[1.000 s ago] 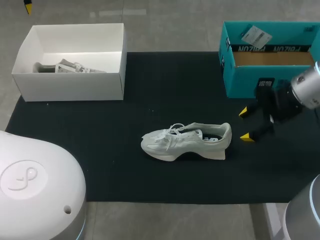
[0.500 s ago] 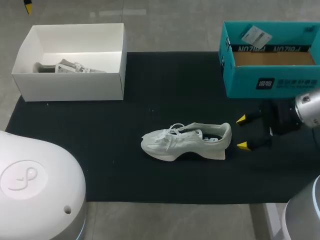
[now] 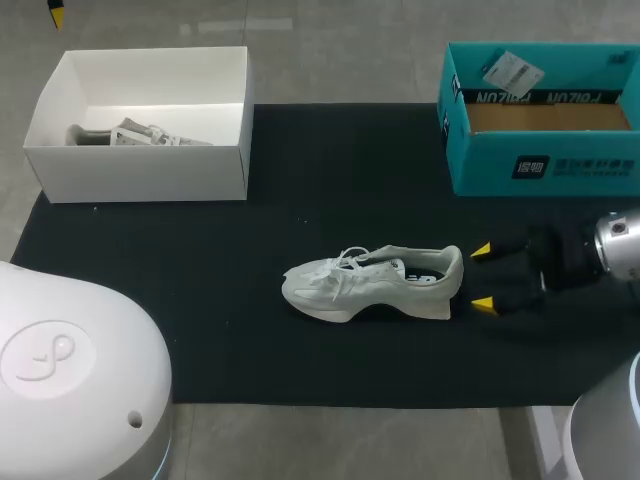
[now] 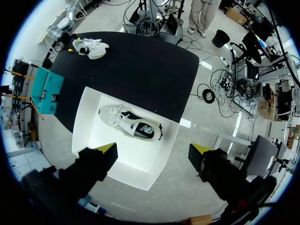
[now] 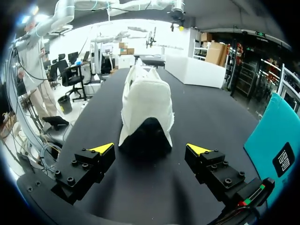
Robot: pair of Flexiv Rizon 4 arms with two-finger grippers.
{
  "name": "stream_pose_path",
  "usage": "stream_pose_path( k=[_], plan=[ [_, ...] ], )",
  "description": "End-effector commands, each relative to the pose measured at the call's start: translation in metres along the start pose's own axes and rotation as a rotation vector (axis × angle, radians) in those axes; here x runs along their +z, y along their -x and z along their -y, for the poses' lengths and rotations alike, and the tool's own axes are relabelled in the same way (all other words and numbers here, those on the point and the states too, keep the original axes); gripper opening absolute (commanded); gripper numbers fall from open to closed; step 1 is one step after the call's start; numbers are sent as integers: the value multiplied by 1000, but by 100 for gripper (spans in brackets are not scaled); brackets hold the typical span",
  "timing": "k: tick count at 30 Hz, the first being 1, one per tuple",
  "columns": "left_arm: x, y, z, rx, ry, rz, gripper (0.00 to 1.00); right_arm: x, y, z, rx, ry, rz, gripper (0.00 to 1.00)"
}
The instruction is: Take the shoe out of the shoebox, open the shoe tongue, remove and reinsert the insole, then place the shoe into the shoebox
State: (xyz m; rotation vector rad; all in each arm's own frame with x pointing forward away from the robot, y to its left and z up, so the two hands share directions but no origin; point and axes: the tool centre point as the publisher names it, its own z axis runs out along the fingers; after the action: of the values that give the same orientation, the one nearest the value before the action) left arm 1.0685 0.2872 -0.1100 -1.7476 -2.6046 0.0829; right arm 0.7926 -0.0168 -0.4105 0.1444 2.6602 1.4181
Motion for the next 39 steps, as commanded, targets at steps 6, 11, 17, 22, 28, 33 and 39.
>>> stream_pose_path(
  k=[6, 11, 17, 22, 28, 33, 39],
  plan=[
    [-1, 0, 0, 0, 1, -3, 100, 17, 11, -1, -16, 23, -33, 100],
    [-1, 0, 0, 0, 1, -3, 100, 23, 11, -6, -28, 41, -49, 100],
    [-1, 0, 0, 0, 1, -3, 100, 30, 8, -7, -28, 56, -58, 100],
    [-1, 0, 0, 0, 1, -3, 100, 37, 8, -8, -31, 63, -74, 100],
    [-1, 0, 0, 0, 1, -3, 100, 44, 7, -10, -35, 70, -84, 100],
    [-1, 0, 0, 0, 1, -3, 100, 49, 4, -9, -30, 79, -92, 100],
    [-1, 0, 0, 0, 1, -3, 100, 53, 1, -9, -16, 77, -82, 100]
  ],
)
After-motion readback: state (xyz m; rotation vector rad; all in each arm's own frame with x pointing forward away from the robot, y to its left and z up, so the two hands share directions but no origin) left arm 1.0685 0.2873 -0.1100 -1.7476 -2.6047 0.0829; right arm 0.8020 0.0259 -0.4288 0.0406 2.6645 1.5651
